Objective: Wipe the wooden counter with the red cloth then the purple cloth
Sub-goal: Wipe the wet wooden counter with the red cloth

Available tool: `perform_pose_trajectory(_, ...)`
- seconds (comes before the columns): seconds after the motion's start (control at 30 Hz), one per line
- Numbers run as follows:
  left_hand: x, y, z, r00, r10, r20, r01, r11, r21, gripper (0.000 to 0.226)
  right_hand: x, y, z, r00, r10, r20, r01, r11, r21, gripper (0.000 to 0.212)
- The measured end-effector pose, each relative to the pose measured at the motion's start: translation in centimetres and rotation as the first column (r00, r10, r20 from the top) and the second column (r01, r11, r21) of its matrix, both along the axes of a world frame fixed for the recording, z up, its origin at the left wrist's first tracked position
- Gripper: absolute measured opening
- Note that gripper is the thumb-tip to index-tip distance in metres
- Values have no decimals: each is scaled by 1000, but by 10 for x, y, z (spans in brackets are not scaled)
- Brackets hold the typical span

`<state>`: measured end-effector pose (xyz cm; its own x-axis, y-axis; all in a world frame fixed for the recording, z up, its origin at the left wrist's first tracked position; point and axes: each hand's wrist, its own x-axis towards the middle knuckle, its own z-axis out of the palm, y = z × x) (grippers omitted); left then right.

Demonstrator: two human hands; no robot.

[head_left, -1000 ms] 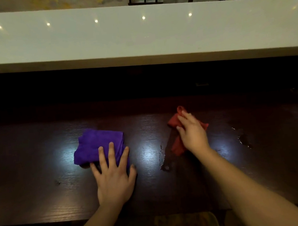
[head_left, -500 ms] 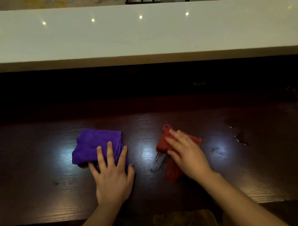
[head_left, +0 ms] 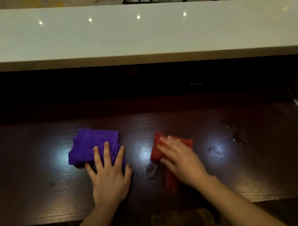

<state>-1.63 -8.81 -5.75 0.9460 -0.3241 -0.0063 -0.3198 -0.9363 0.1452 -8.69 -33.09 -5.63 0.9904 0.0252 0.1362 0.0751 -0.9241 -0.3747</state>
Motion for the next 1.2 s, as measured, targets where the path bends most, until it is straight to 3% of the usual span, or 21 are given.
perform_pose_trajectory(0.1, 0, -1, 1, 1000, 0, -6, 0, 1000, 5, 66, 37, -29, 6, 937, -347, -36, 349, 935, 65, 48)
perform_pose_trajectory(0.17, 0, 0, 1, 1000, 1, -9, 0, 1000, 13, 66, 62, -20, 8, 881, -468, -63, 472, 877, 85, 49)
perform_pose_trajectory(0.23, 1, 0, -1, 1000, -1, -10, 1, 1000, 20, 65, 76, 6, 10, 906, -417, -65, 422, 901, 105, 49)
perform_pose_trajectory(0.33, 1, 2, -3, 1000, -3, -4, 3, 1000, 27, 64, 57, 52, 8, 989, -129, -67, 135, 986, 96, 49)
perform_pose_trajectory(0.4, 0, 2, -3, 1000, -15, 11, 15, 1000, 18, 63, 23, 64, 3, 998, 41, -45, -37, 997, 73, 48)
perform_pose_trajectory(0.47, 1, 3, -3, 1000, -21, 22, 20, 1000, 17, 62, -8, 54, 1, 993, 109, -37, -107, 993, 50, 46)
perform_pose_trajectory(0.53, 1, 3, -3, 999, -17, 31, 17, 1000, 11, 62, -21, 27, -1, 999, 48, -23, -47, 998, 39, 44)
perform_pose_trajectory(0.6, 0, 1, -2, 999, -20, 36, 19, 1000, 15, 63, -19, -3, 0, 991, -132, -23, 132, 991, 36, 46)
perform_pose_trajectory(0.7, 1, 0, -3, 999, -15, 37, 14, 999, 32, 63, 1, -24, 5, 908, -417, -26, 418, 906, 64, 47)
perform_pose_trajectory(0.77, 1, 0, -4, 999, -15, 36, 13, 999, 35, 63, 13, -9, 8, 865, -500, -43, 502, 861, 79, 48)
perform_pose_trajectory(0.83, 1, 1, -7, 999, -17, 40, 16, 999, 30, 62, 16, 21, 7, 904, -426, -47, 428, 900, 79, 50)
perform_pose_trajectory(0.93, 2, 3, -9, 999, -18, 50, 17, 1000, 20, 60, 2, 65, 4, 991, -135, -16, 135, 988, 71, 51)
perform_pose_trajectory(1.07, 1, 5, -9, 998, -25, 58, 25, 1000, 4, 59, -33, 62, 3, 988, 145, 46, -148, 987, 62, 37)
perform_pose_trajectory(1.13, 0, 5, -7, 998, -19, 55, 20, 1000, -8, 58, -42, 34, 6, 992, 112, 61, -113, 994, 12, 31)
perform_pose_trajectory(1.2, -1, 5, -6, 998, -18, 59, 19, 1000, -19, 58, -42, 0, 12, 991, -91, 96, 93, 995, -20, 26)
